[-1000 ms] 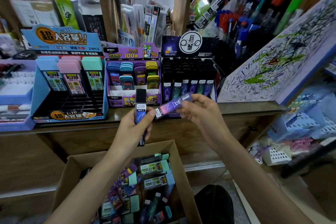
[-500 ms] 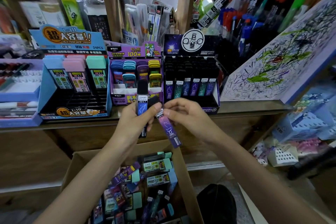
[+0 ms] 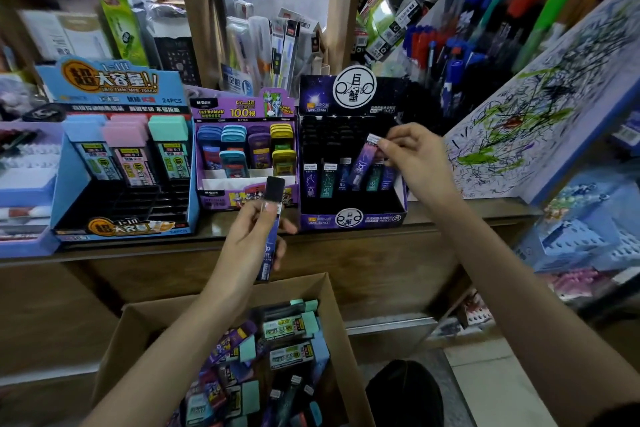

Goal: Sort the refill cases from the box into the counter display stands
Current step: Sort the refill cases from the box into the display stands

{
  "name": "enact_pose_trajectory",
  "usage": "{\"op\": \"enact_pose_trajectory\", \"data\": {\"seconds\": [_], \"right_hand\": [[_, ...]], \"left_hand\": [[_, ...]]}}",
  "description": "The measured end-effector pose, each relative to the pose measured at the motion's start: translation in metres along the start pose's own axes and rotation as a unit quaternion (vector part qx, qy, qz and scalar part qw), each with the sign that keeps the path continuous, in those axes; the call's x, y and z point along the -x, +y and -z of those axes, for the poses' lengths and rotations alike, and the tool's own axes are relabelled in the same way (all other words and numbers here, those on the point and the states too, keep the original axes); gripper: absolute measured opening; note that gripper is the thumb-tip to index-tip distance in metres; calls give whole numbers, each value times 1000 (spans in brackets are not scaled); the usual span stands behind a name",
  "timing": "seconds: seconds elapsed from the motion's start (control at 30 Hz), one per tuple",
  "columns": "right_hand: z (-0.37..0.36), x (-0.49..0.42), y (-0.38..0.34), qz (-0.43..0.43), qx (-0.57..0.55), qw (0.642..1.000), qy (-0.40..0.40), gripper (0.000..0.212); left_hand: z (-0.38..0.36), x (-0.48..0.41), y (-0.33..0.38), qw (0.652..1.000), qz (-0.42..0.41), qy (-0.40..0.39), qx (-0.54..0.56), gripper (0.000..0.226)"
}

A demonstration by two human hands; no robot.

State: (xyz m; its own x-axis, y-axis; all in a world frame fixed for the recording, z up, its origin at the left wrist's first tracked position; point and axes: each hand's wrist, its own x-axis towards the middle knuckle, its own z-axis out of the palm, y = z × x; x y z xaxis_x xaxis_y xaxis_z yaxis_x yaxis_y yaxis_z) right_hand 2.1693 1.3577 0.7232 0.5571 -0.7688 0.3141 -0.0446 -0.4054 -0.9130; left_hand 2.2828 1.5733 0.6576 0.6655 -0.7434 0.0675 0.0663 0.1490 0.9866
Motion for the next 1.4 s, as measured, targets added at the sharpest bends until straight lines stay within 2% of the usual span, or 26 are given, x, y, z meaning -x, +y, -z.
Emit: {"op": "enact_pose_trajectory", "data": {"seconds": [0.23,0.4,0.47,0.63,0.8,0.87,0.93,1.0,1.13,1.2,1.23,1.3,1.4], "right_hand": [[-18,4,19,62,60,995,-44,11],[-22,9,24,57,80,994,-56,11],[-27,9,27,48,83,994,-46,9],[-36,10,31,29,95,995,-20,6],[-34,20,19,31,194,981,-3,8],[-31,36,14,33,150,988,-20,7],[-30,56,7,-5,24,997,-70,9],[-33,72,1,-43,-64,990,-116,9],[-34,77,-7,-43,-98,986,-127,7],[-26,68,-13,-49,-121,985,-117,5],[-19,61,-16,-52,-135,984,-102,6],[-3,43,-22,-41,-141,988,-49,8],[19,16,-23,6,-64,998,28,9]], "left_hand": [[0,3,0,1000,-9,2,-2,16],[2,3,-1,1000,-11,-4,12,20],[0,2,-2,1000,-17,-10,14,26],[-7,0,-3,999,-29,-25,18,16],[-14,-2,-1,999,-31,-32,23,20],[-19,-2,0,998,-30,-38,37,25],[-26,-3,2,998,-31,-38,46,26],[-33,-3,2,998,-29,-50,37,25],[-48,-4,6,996,-33,-83,1,26],[-51,-8,8,990,-75,-70,-94,27],[-51,-13,9,974,-120,-46,-189,27],[-47,-24,13,898,-229,19,-376,32],[-46,-42,26,795,-327,62,-507,36]]}}
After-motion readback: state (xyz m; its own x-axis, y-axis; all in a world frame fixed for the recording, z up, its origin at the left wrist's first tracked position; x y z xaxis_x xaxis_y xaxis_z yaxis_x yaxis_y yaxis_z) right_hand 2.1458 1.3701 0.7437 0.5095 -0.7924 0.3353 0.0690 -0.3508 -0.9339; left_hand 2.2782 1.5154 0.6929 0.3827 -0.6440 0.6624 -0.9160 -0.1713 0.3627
